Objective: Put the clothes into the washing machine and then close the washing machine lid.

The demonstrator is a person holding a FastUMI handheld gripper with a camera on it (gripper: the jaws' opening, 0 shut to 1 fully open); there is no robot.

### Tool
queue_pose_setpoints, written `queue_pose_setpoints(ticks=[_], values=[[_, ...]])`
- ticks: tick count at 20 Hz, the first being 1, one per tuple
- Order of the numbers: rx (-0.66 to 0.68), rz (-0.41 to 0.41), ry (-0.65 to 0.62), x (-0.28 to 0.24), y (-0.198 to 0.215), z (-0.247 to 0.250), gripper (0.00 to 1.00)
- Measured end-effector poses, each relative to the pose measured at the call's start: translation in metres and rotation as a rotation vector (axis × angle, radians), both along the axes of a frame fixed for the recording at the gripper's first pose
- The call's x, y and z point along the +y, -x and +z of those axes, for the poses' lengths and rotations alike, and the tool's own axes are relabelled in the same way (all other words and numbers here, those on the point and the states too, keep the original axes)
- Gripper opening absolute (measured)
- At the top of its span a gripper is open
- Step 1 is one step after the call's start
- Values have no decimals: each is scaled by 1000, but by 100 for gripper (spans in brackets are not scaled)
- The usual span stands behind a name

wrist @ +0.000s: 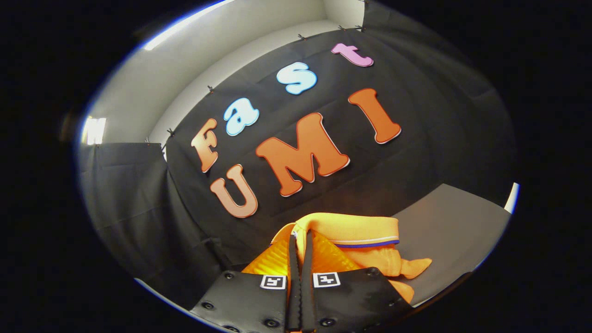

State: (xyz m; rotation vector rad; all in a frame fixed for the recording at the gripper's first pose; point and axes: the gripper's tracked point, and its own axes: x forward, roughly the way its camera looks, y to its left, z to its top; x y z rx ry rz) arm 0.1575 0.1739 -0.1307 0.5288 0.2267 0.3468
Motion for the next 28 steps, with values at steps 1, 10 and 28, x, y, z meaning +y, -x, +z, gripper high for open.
queue_pose_setpoints(ticks=[1,10,28], values=[[-20,13,15,12,1,12,8],[-115,185,22,149,18,76,8],[245,347,265,365,16,-183,8]])
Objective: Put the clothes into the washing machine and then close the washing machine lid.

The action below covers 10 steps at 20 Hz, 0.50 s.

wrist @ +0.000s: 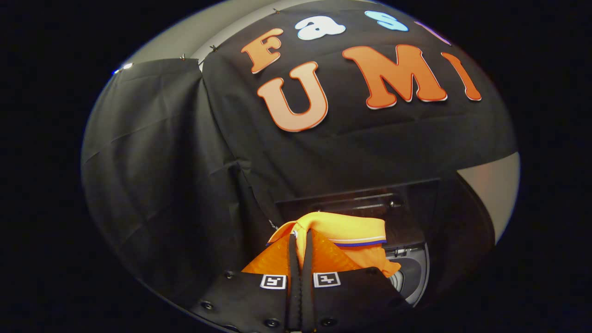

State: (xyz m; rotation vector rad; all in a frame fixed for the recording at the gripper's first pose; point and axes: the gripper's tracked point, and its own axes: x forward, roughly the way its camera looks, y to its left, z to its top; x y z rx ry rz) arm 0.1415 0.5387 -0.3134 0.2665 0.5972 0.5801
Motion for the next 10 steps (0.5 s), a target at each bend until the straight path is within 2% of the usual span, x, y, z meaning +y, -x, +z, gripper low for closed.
queue_pose_setpoints(ticks=[3,6,10], values=[[123,3,52,8,6,-65,8],[195,-57,85,2,-12,-118,8],[258,-121,204,-18,-35,-185,8]])
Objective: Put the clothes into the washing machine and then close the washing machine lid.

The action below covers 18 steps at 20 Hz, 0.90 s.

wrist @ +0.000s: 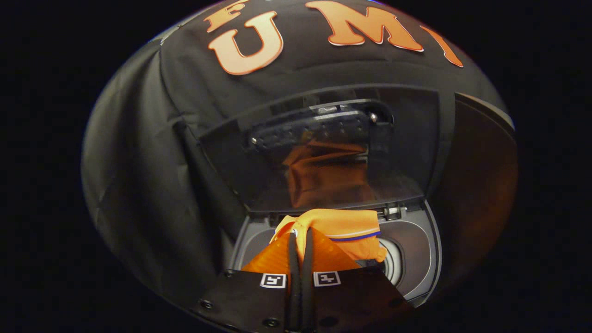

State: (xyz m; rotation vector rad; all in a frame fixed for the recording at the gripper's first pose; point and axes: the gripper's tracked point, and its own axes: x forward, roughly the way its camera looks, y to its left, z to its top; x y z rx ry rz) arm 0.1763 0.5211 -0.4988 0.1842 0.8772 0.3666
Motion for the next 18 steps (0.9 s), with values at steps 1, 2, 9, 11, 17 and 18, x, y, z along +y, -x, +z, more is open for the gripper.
queue_pose_setpoints(ticks=[1,2,9,11,17,18], values=[[14,-6,17,-1,-4,-14,8],[26,-10,38,-2,-6,-27,8],[141,23,146,2,3,-91,8],[258,56,251,-12,24,-126,8],[311,-36,200,-12,36,-149,8],[304,-27,206,-12,35,-147,8]])
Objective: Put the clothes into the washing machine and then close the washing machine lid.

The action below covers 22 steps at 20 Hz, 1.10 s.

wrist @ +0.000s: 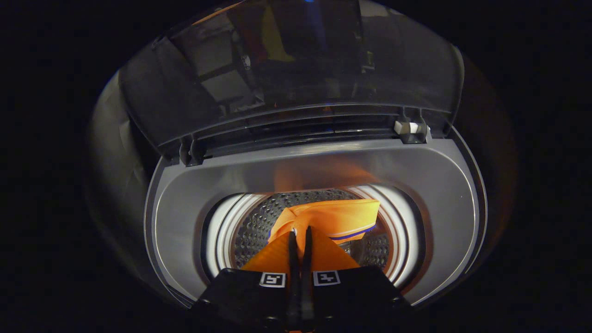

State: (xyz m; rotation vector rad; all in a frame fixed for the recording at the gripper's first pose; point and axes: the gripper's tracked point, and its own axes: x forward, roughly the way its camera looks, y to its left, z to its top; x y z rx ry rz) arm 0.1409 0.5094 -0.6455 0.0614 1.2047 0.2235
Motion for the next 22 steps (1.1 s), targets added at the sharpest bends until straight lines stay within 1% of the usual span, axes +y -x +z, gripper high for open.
queue_pose_setpoints(ticks=[2,7,9,10,11,12,17,20,22], values=[[-21,22,3,3,-5,4,8],[-46,46,-15,13,-12,10,9],[18,34,-20,15,2,0,55],[25,27,-8,10,2,5,79],[21,15,1,8,3,-9,100],[23,12,3,8,8,-5,98],[18,28,27,3,10,-1,99],[-23,38,21,2,13,18,99],[-48,43,-7,6,19,33,99]])
